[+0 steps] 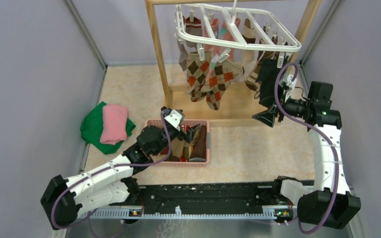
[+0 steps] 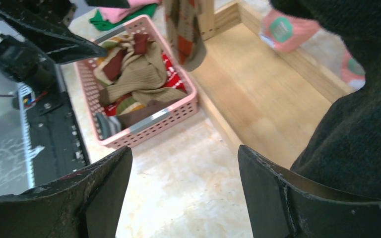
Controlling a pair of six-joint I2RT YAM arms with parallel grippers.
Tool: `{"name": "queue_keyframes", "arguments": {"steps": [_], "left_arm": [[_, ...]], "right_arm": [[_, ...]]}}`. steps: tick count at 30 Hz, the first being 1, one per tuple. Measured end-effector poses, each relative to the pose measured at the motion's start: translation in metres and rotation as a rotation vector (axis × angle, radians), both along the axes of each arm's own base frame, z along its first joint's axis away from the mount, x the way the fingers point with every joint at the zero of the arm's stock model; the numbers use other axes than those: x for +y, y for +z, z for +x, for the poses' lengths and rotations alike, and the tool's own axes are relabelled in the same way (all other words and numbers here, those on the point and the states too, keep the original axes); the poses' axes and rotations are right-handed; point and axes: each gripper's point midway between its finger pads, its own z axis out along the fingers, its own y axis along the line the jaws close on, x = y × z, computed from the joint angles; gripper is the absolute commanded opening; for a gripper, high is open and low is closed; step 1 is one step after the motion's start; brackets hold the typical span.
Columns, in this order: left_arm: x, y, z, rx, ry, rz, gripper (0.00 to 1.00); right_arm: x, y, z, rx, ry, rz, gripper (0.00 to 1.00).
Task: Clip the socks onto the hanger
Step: Rotate the hanger.
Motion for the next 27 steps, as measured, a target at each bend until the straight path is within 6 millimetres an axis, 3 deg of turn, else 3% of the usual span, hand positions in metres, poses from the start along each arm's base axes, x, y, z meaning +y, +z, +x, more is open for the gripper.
{"name": "queue_keyframes", "arguments": {"steps": [5, 12, 17, 22, 27], "left_arm": [[0.023, -0.023, 0.014, 0.045, 0.09, 0.01, 0.98], [0.039, -0.026, 0.026, 0.086, 0.157, -0.026, 0.98], [0.043, -0.028, 0.022, 0.125, 0.165, -0.049, 0.98], [0.047, -0.025, 0.017, 0.148, 0.165, -0.076, 0.98], [0.051, -0.018, 0.009, 0.16, 0.158, -0.108, 0.98]], "right_arm": [[-0.012, -0.011, 0.027, 0.014, -0.108, -0.027, 0.75], [-0.041, -0.03, 0.066, 0.092, -0.331, 0.01, 0.63], [-0.084, -0.026, 0.099, 0.13, -0.606, 0.085, 0.58], [-0.132, -0.021, 0.128, 0.13, -0.845, 0.17, 0.39], [-0.154, -0.027, 0.149, 0.158, -0.938, 0.223, 0.4]]}}
